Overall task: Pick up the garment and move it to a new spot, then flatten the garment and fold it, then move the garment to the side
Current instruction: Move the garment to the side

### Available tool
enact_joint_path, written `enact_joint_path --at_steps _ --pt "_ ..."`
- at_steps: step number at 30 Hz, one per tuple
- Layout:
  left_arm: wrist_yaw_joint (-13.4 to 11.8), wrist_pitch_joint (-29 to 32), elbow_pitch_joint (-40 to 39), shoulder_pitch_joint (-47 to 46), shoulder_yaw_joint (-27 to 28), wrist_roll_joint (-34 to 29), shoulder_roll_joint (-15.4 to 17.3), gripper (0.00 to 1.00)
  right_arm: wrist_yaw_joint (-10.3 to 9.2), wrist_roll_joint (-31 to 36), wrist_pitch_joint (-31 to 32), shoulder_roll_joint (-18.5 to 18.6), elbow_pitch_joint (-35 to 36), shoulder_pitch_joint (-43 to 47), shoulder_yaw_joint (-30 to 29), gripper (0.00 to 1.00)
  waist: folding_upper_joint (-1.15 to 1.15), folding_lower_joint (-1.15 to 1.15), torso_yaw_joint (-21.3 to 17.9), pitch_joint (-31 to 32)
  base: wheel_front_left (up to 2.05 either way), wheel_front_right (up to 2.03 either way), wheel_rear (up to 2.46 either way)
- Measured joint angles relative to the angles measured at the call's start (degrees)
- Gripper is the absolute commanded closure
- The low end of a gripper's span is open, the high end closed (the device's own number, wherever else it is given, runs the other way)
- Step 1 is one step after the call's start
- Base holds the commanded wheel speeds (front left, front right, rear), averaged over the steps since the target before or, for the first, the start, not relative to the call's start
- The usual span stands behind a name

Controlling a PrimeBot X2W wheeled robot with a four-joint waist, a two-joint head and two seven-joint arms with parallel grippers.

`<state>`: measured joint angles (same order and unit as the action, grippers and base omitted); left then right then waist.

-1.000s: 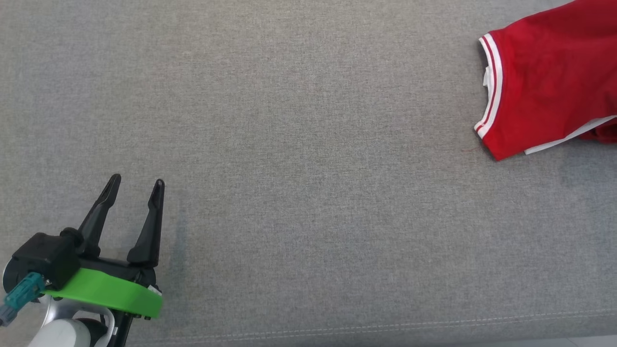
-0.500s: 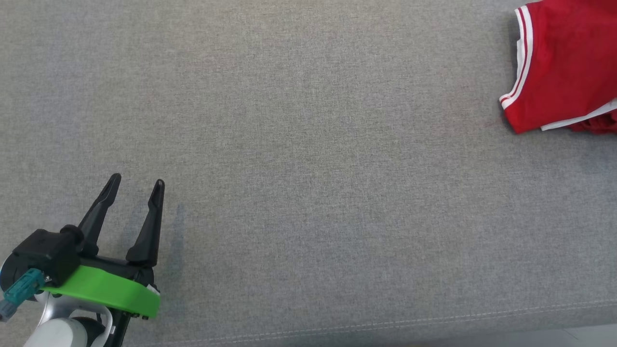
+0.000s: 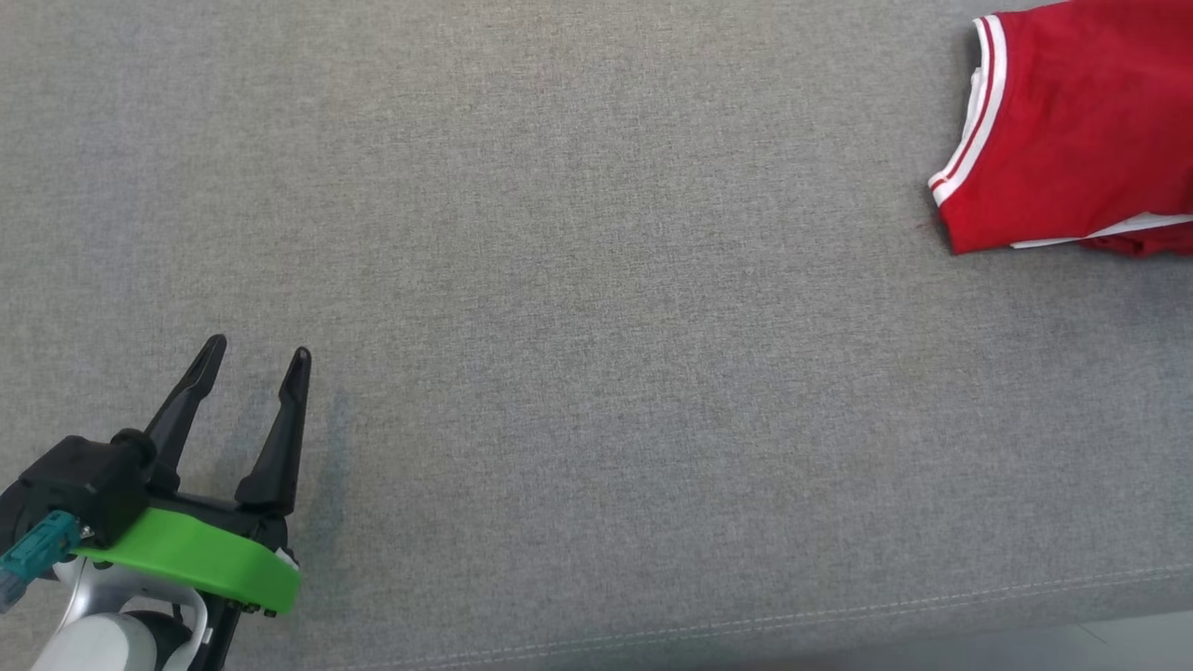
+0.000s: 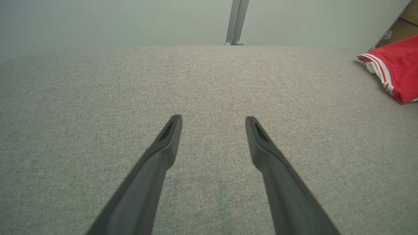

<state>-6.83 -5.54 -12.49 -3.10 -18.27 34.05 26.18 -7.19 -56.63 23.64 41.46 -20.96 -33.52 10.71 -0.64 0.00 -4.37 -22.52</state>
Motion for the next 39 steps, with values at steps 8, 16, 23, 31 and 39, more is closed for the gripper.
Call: enact_joint_path --at_steps 8,16,23,31,39 --pt "0.0 1.15 -0.64 0.03 0.19 -0.03 0.0 0.0 0.0 7.28 -9.94 -0.18 -6.5 1.1 -2.27 0.0 0.0 0.0 -1.12 0.37 0.0 0.0 0.0" --pt "0.0 1.55 -1.02 0.05 0.29 -0.03 -0.03 0.0 0.0 9.48 -15.15 -3.68 -11.45 3.63 -2.31 0.0 0.0 0.0 -2.17 0.87 0.0 0.0 0.0" --pt "0.0 1.55 -0.77 0.05 0.21 -0.11 -0.29 0.0 0.0 11.95 -22.02 -4.65 -11.36 4.35 -2.54 0.0 0.0 0.0 -2.69 2.25 0.0 0.0 0.0" --pt "-0.01 -1.58 2.32 0.04 3.0 -1.09 -1.81 0.0 0.01 18.3 -32.97 -3.21 -3.97 5.99 -1.15 0.0 0.0 0.0 -3.07 5.19 0.0 0.0 0.0" --pt "-0.09 -4.22 8.06 1.7 7.12 -1.31 -4.77 0.0 0.01 19.72 -37.79 -6.44 0.94 13.23 0.88 0.0 0.0 0.0 -3.37 9.35 0.0 0.0 0.0"
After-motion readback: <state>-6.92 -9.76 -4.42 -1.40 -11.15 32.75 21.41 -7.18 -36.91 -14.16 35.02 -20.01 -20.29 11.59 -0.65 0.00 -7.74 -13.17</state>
